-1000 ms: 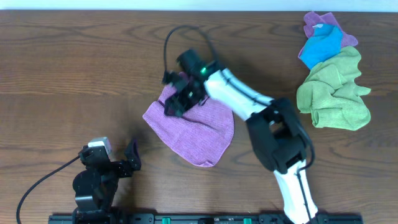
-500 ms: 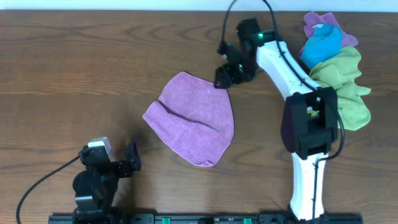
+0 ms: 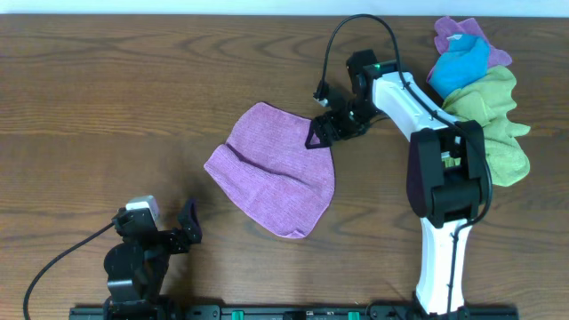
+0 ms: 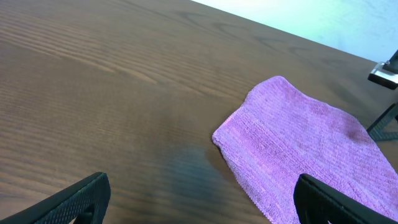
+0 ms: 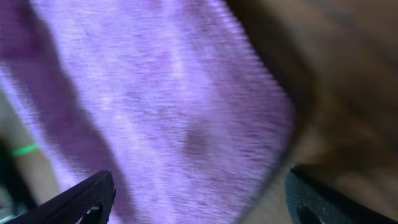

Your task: Fold the cloth

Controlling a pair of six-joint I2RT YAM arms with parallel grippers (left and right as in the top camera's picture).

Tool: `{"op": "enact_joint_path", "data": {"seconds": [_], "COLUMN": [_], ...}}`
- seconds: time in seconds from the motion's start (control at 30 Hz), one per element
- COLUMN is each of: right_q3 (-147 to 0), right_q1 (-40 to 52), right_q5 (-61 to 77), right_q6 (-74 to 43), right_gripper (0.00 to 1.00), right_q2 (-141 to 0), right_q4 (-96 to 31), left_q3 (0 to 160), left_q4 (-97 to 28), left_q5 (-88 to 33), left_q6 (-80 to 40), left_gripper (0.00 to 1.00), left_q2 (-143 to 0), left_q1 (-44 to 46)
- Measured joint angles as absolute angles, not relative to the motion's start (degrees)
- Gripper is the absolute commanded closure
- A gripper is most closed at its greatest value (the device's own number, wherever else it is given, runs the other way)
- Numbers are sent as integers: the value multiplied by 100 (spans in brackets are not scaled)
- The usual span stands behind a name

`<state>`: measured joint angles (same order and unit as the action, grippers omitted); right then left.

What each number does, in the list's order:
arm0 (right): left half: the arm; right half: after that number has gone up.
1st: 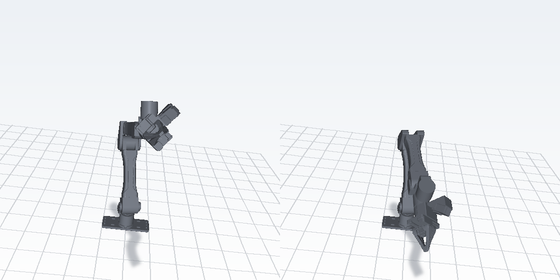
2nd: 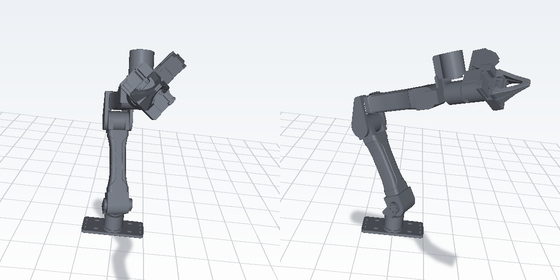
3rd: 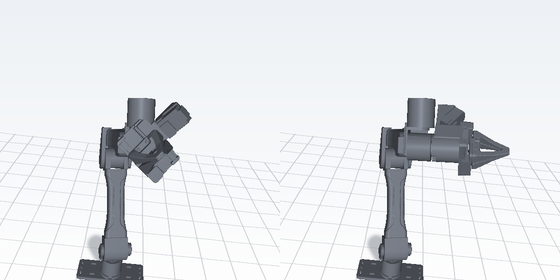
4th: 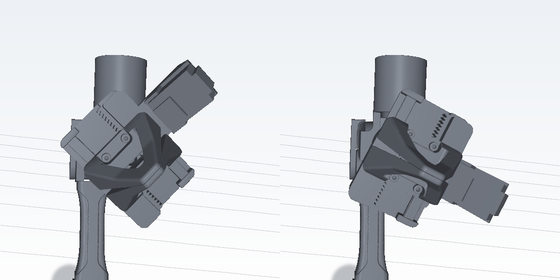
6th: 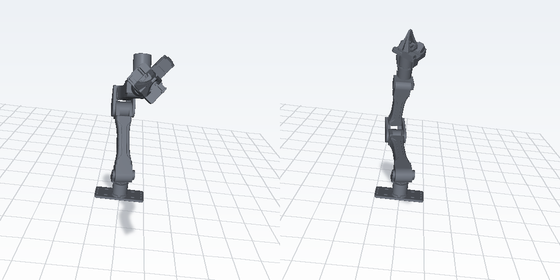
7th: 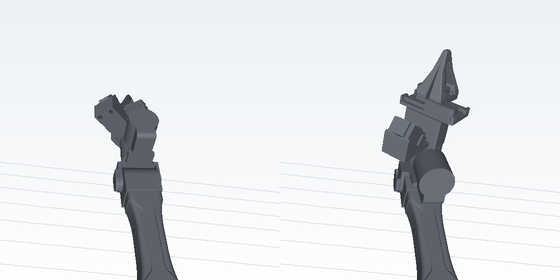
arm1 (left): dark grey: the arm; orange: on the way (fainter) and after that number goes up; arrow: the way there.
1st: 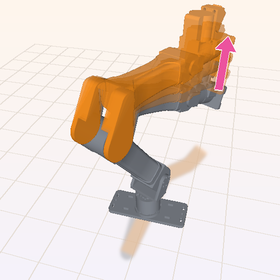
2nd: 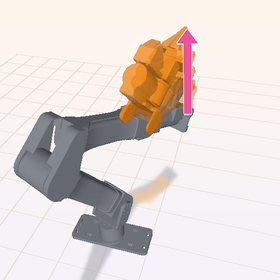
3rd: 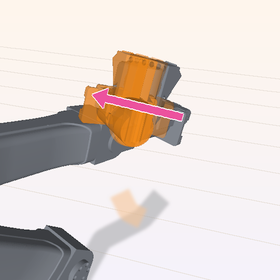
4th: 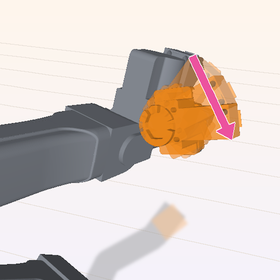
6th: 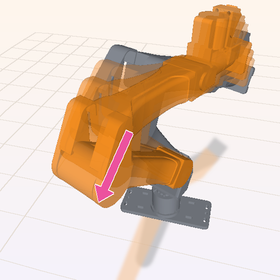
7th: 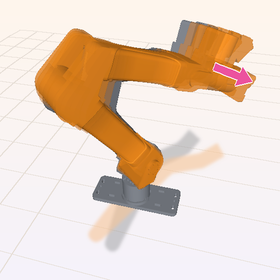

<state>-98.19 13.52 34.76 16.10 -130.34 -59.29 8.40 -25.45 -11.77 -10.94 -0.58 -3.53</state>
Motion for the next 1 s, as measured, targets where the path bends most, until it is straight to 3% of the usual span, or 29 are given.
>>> {"op": "enact_joint_path", "data": {"seconds": [0.27,0.43,0.57,0.7,0.9,1.0], "right_q3": [-9795,-10503,-11430,-11994,-11863,-11605], "right_q1": [1400,1365,1269,1116,1072,1072], "right_q5": [4834,5546,5791,4654,2751,2711], "right_q6": [1636,1634,1662,1343,1079,1074], "right_gripper": [23,25,32,19,27,26], "right_q2": [-13058,-13091,-13091,-13080,-13085,-13085], "right_q4": [-6007,-6156,-6215,-6224,-6978,-7323], "left_q3": [840,840,840,840,840,840], "left_q4": [-2545,-2545,-2545,-2545,-2545,-2545], "left_q5": [-1177,-1177,-1177,-1177,-1177,-1177], "left_q6": [-1092,-1094,-1094,-1094,-1094,-1092], "left_gripper": [5,5,5,5,5,5], "left_q2": [-58,-58,-58,-58,-58,-58], "left_q1": [-353,-353,-353,-353,-353,-353]}}
